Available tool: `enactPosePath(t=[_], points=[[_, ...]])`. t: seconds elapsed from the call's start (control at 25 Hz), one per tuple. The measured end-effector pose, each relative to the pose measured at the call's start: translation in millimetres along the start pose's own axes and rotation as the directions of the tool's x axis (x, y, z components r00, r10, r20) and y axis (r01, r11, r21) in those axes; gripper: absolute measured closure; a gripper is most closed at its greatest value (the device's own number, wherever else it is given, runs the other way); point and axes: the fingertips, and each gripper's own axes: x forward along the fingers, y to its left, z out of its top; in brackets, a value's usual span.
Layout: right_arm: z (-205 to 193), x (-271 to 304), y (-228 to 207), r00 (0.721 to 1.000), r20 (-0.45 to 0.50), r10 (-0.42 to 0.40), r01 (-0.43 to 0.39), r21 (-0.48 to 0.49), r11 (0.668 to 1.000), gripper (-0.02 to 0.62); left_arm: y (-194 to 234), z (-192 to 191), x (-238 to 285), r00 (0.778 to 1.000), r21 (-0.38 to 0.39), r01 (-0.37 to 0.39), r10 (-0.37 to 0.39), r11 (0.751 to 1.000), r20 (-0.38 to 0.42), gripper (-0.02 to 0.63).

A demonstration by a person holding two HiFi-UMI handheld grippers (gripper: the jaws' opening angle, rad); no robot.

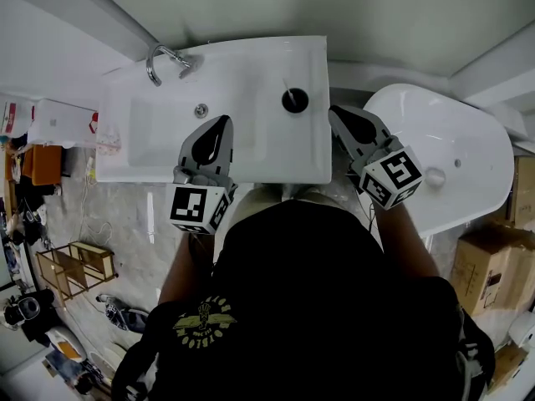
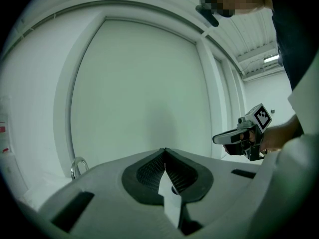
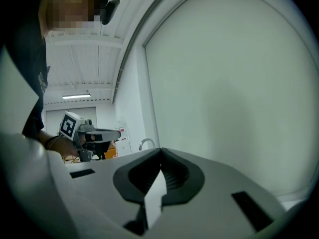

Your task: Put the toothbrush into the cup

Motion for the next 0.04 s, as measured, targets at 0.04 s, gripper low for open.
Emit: enactPosePath(t=[0.04], points=[[-1.3,-0.5,-0.6,1.000,-0.001,0.000,0.000,0.003,1.000,0.583,-1.5,1.7,0.3,1.000,0.005,0.002,-0.002,1.000,0.003,0.595]])
